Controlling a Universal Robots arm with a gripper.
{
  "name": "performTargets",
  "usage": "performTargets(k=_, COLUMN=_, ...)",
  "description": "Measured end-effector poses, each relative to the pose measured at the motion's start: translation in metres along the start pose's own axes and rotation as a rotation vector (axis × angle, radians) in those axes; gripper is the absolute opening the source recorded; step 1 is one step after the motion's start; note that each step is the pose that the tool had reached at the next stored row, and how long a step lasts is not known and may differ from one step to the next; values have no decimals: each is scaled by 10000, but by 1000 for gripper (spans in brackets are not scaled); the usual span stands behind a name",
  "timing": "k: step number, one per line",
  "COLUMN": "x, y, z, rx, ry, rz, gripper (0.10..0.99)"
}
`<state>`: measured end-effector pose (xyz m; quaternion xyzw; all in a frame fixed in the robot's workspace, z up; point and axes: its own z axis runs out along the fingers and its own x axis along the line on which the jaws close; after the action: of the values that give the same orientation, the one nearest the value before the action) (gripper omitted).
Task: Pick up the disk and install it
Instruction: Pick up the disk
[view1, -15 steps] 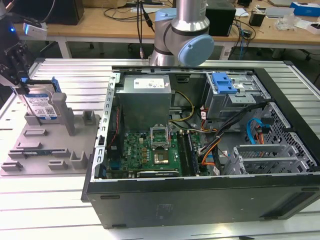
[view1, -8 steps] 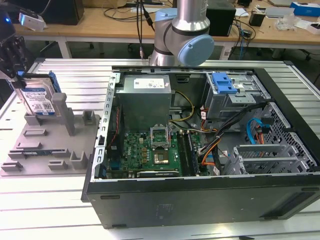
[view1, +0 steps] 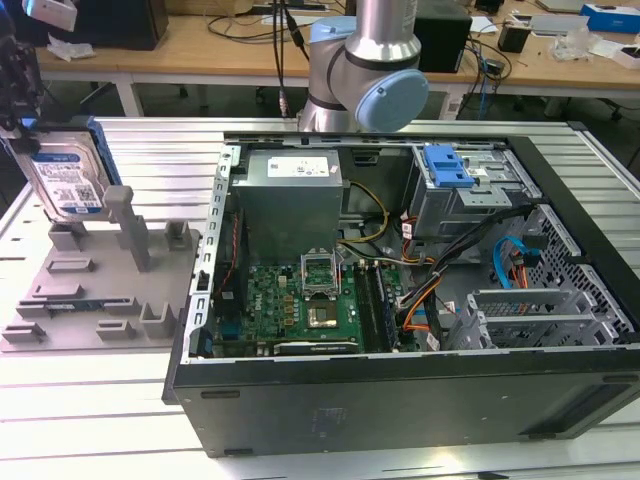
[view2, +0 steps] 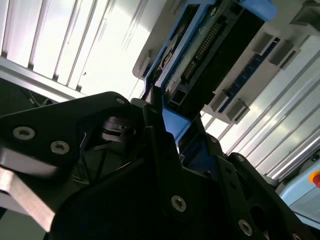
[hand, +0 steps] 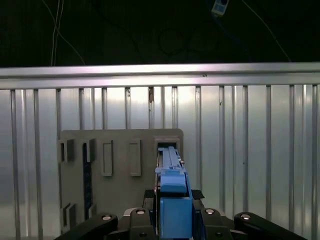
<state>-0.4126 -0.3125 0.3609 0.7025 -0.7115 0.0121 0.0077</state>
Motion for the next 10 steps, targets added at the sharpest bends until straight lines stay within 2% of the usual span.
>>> performTargets(k=4, x=4, y=-1, z=-152, rx=0, ry=0, rz=0, gripper=365)
performTargets(k=5, x=7, y=-2, z=-238, rx=-1, ry=0, rz=0, gripper=365)
performTargets(k=7, x=9, y=-2, z=-307, rx=0, ry=0, rz=0, gripper=365)
performTargets(k=9, x=12, y=-3, z=-431, rx=-1, ry=0, rz=0, gripper=365)
performTargets(k=10, x=13, y=-3, z=-466, rx=0, ry=0, rz=0, gripper=365)
